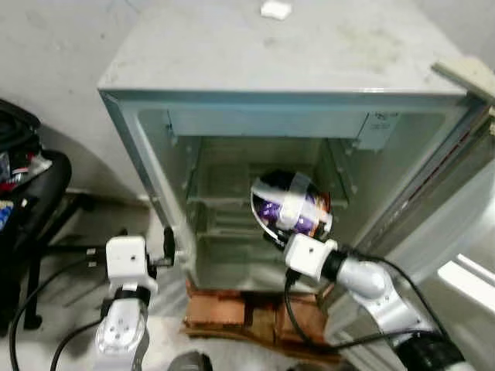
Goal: Restocking fridge
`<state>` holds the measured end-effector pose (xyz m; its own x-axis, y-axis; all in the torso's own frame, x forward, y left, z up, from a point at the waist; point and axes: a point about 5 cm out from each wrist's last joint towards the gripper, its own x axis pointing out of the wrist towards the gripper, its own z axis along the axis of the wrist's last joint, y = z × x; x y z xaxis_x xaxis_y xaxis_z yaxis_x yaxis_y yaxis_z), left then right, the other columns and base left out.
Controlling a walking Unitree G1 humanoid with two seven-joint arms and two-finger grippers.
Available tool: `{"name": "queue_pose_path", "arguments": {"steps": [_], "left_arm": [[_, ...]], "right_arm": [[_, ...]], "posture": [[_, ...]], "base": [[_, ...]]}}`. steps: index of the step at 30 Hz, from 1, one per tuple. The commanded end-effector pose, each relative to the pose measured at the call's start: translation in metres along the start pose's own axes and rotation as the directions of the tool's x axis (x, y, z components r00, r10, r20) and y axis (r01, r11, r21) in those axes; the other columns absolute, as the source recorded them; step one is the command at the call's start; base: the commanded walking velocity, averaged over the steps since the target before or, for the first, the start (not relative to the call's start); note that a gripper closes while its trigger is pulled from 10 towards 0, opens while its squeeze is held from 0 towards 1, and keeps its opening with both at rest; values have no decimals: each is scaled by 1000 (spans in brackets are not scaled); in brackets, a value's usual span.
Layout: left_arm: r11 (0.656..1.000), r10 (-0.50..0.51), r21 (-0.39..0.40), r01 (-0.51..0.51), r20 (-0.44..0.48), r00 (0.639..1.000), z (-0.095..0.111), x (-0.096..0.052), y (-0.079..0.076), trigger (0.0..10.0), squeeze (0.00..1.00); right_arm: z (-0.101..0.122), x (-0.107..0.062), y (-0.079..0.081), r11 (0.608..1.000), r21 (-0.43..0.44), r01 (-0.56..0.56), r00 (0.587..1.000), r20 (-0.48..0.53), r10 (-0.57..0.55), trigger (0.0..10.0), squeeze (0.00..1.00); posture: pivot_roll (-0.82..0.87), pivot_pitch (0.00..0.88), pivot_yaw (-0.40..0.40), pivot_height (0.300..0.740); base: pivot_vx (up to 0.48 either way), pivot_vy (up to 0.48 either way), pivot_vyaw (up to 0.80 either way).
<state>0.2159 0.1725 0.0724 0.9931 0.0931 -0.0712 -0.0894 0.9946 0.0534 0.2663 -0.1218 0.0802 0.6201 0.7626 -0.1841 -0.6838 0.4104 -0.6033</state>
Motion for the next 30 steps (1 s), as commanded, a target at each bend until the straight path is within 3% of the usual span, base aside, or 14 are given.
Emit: {"name": "queue_pose_path", "arguments": {"steps": [1, 10, 20, 24, 30], "left_arm": [[1000, 15, 4, -15, -11, 1000, -1, -4, 3, 10000, 0], [1000, 14, 3, -14, -14, 1000, -1, -4, 3, 10000, 0], [1000, 20, 6, -20, -10, 1000, 4, -5, 2, 10000, 0], [999, 35, 4, -35, -18, 999, 5, -12, 2, 10000, 0], [998, 55, 3, -55, -28, 998, 6, -22, 4, 10000, 0]], "right_arm": [[3, 0, -2, 1000, -5, 5, 1000, 15, -5, 10000, 0], [4, 1, -1, 1000, -8, -3, 1000, 18, 4, 10000, 0], [4, 20, -2, 999, 2, -45, 999, 26, 44, 10000, 0], [4, 40, -15, 998, -30, -61, 998, 3, 61, 10000, 0], [1, 51, -36, 999, -43, -12, 998, -59, 10, 10000, 0]], "posture": [[-16, 98, 4, 740], [-17, 102, 6, 740], [8, 142, -9, 740], [33, 174, -25, 740], [55, 197, -40, 740]], "base": [[0, 0, 0], [0, 0, 0], [0, 0, 0], [0, 0, 0], [0, 0, 0]]}}
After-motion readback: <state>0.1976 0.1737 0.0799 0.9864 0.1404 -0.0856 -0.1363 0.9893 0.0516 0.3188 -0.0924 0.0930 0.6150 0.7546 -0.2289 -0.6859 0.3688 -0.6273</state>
